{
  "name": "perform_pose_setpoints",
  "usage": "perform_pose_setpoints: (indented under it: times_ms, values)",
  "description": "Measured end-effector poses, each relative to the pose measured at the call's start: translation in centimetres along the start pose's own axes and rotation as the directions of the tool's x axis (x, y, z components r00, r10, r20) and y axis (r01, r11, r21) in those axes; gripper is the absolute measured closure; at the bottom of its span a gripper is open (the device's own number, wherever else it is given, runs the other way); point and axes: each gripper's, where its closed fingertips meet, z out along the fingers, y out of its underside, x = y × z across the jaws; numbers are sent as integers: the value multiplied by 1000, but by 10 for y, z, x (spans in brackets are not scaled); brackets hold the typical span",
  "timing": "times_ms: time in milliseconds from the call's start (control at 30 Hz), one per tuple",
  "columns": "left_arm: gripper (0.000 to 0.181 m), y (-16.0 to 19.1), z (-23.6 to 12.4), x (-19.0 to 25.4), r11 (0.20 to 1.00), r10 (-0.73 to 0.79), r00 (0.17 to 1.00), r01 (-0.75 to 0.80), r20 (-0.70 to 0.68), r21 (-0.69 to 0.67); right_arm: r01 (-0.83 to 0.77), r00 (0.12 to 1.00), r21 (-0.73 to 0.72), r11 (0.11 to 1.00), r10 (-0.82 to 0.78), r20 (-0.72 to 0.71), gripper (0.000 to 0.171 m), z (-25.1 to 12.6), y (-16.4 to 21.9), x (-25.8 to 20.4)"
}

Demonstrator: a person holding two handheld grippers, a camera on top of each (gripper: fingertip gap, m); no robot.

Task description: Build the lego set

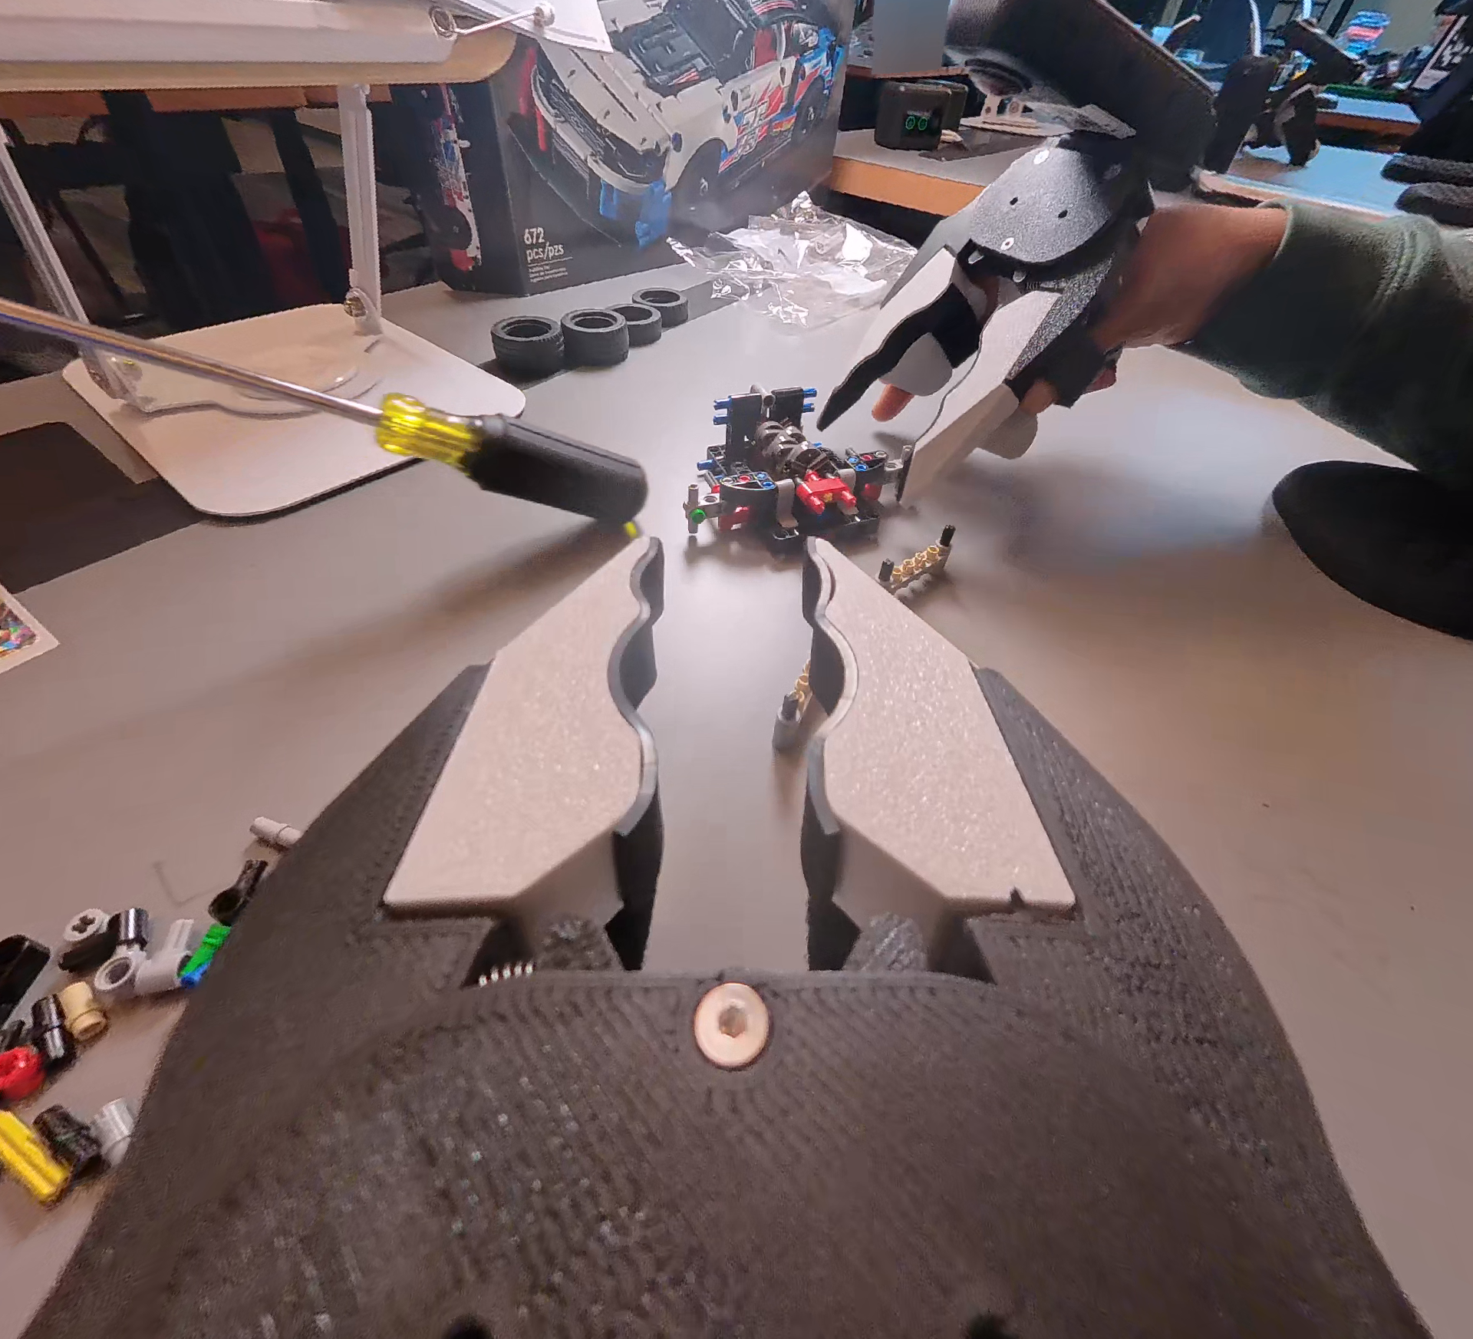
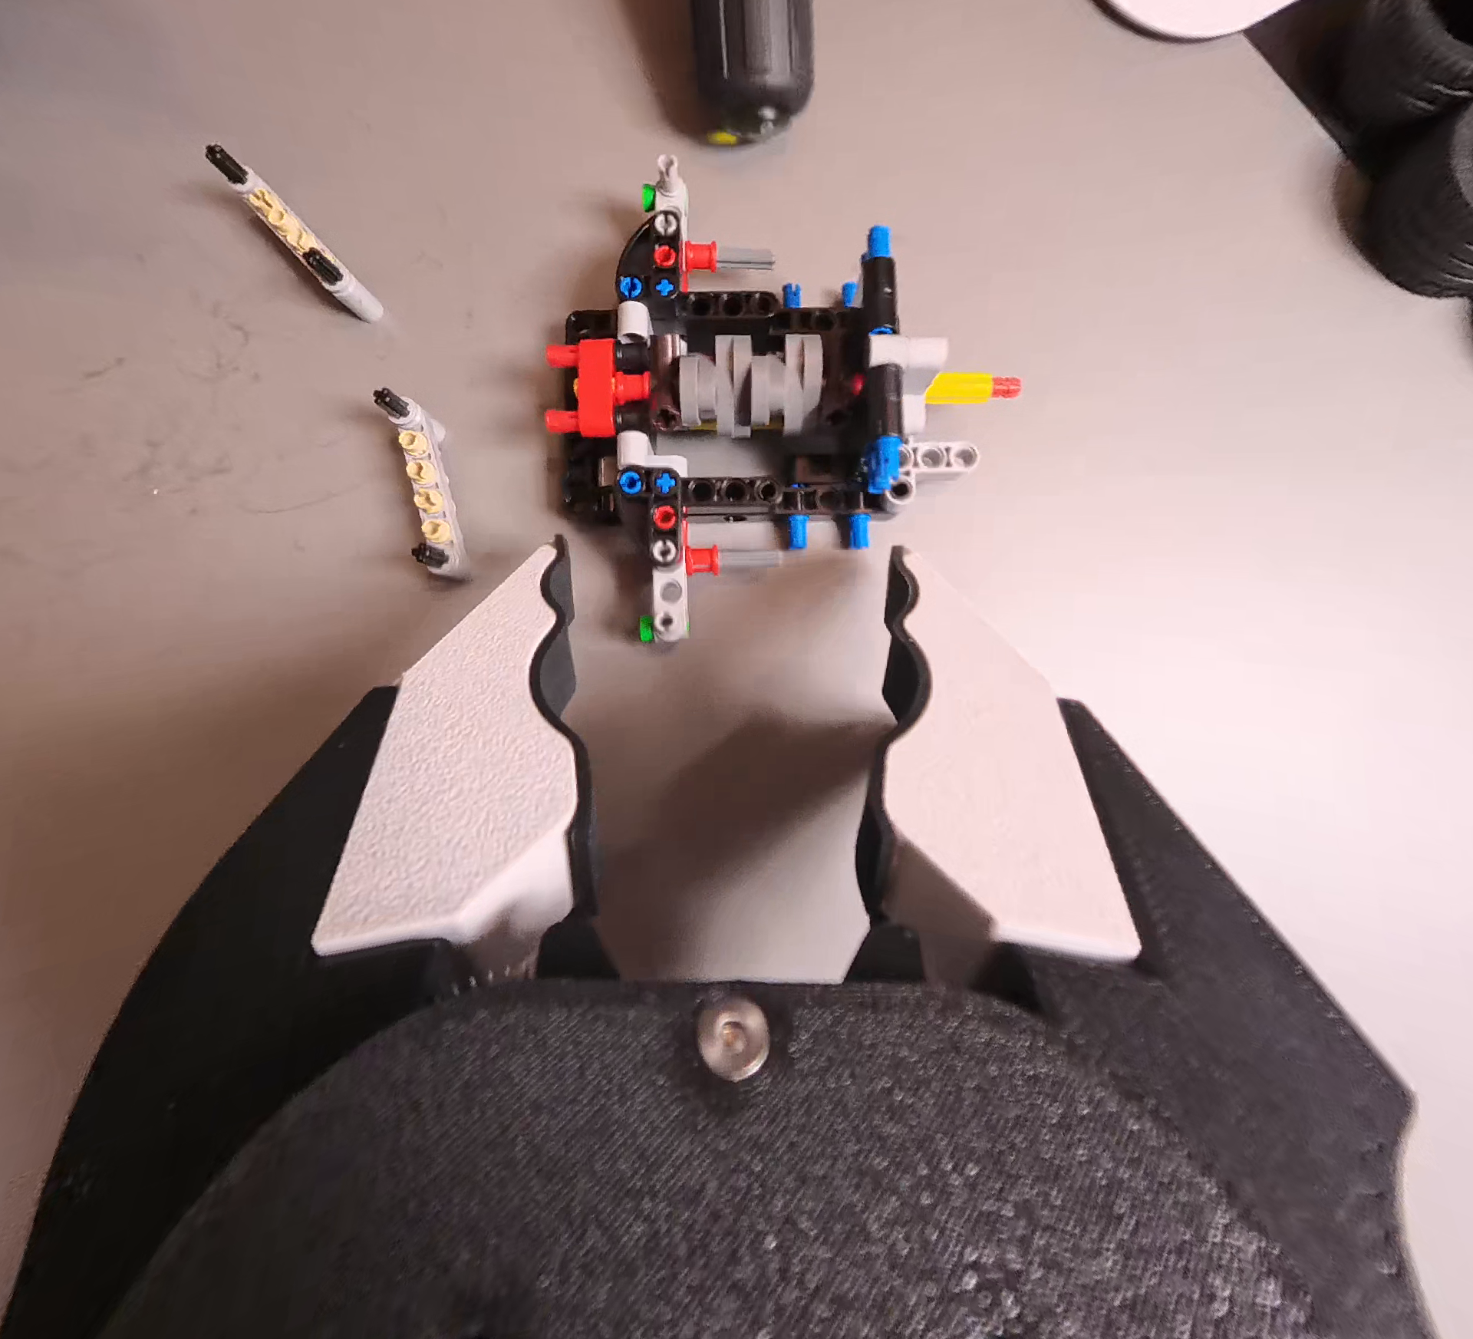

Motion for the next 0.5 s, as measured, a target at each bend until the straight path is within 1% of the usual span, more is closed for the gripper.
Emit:
perform_pose_setpoints:
  times_ms: [133,267,400,433,500]
  values:
    - [148,-1,-2,-3,1000,4,1000,-4,16,3,28,999,-49,998,-30,-36,89,4,3,7]
    - [148,-3,-3,-3,1000,8,1000,-9,17,11,47,995,24,999,-45,-89,88,-22,-9,5]
    - [147,-3,-3,-4,1000,18,1000,-19,24,10,87,989,238,967,-56,-134,88,-57,-39,-12]
    - [147,-3,-4,-4,1000,19,999,-20,28,11,97,989,306,947,-57,-136,89,-66,-48,-21]
    - [146,-4,-5,-7,1000,18,999,-19,39,15,136,987,459,878,-81,-138,90,-84,-67,-43]
